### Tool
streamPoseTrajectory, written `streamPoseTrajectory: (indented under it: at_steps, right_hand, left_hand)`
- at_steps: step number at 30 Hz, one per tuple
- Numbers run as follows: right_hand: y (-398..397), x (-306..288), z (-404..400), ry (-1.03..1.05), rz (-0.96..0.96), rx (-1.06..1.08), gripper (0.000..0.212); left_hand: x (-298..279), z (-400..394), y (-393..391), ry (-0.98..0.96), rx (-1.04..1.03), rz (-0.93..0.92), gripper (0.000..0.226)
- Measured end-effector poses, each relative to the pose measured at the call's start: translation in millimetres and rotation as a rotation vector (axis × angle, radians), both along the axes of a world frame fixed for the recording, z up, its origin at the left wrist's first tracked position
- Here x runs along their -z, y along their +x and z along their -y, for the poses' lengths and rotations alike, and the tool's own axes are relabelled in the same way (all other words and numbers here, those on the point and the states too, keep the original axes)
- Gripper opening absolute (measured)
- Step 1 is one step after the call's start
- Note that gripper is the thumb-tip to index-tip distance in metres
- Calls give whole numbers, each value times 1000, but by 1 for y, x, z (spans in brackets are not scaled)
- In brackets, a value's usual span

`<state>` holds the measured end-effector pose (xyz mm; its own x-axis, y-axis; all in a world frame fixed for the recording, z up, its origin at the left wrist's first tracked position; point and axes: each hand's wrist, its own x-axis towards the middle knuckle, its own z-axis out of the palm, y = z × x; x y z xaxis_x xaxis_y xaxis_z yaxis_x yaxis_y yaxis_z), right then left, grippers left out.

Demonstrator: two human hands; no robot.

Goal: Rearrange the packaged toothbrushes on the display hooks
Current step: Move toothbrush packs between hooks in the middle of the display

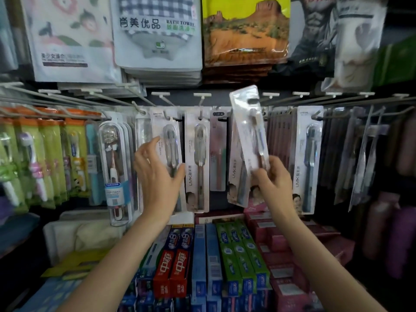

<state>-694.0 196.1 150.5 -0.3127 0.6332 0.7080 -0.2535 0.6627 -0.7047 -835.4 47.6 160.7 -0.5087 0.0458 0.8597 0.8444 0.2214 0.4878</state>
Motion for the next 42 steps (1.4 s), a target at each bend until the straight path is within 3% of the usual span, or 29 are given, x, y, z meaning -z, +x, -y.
streamPoseTrajectory:
  at_steps: [12,16,19,25,28,30,33,36,39,42]
  right_hand:
    - [9,14,-19,-15,116,108,2]
    - [3,11,-22,-16,181,150,15]
    - [3,7,-23,-63,166,165,10]
    - [0,17,-13,-26,218,243,43]
    - [-4,24,3,114,104,330,45]
    - [-13,23,18,190,71,247,44]
    - [-36,23,41,268,221,52,60]
    - [-63,24,52,152,287,-70,78]
    - [-80,24,52,95,287,10,74]
    - [-81,27,56,246,196,171,67]
  left_hand:
    - [8,-6,-3,-24,33,-6,74]
    - [12,-7,-6,-14,47,-25,76]
    - [14,-5,-9,-22,48,-72,74]
    - [18,5,-12,-52,29,-115,67]
    - [21,13,-15,-79,88,-88,66]
    - [24,18,-20,-92,116,-60,68]
    - [28,25,-23,-138,152,-56,76]
    - [32,34,-22,-205,164,-70,78]
    - [34,45,-26,-226,162,-63,71]
    - [31,53,-30,-231,158,-79,69]
